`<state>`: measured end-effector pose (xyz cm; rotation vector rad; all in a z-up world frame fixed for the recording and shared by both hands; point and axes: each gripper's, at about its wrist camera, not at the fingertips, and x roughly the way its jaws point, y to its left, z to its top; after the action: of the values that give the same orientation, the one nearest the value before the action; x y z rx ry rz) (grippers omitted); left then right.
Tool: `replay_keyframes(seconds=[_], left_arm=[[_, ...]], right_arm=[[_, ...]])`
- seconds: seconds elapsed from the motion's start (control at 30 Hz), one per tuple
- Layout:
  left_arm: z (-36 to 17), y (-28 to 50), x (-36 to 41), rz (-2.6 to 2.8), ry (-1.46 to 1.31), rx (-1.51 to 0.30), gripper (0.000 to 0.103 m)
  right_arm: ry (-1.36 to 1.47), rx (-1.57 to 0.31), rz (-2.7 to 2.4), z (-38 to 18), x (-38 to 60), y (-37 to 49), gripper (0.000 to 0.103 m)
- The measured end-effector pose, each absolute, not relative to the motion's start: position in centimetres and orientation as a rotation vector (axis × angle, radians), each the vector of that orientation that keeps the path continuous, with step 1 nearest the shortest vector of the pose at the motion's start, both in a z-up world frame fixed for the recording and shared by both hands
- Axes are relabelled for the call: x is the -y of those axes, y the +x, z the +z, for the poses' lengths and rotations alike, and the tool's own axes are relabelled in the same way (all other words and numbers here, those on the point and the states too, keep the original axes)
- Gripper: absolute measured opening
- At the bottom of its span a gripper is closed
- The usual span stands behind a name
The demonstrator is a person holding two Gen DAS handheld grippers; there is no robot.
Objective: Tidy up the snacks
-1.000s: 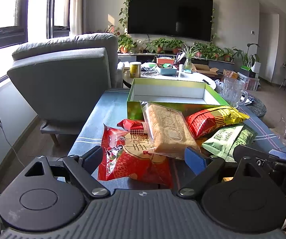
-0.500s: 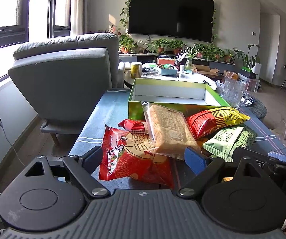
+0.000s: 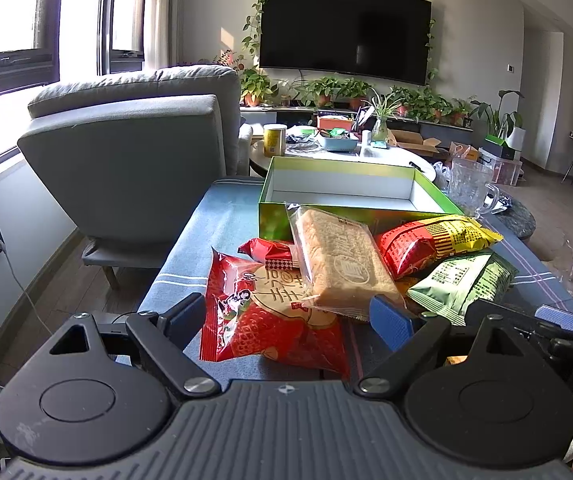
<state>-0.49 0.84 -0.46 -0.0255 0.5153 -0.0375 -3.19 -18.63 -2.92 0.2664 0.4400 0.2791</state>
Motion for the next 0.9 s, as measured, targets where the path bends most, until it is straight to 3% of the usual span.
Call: replay_keyframes(seconds=[0.9], left_arm=[[-0.56, -0.38, -0.88, -0.030, -0.038, -0.519, 0.088]], right_arm=[[0.269, -0.441, 0.278, -2.98, 18.56, -3.16, 0.082]])
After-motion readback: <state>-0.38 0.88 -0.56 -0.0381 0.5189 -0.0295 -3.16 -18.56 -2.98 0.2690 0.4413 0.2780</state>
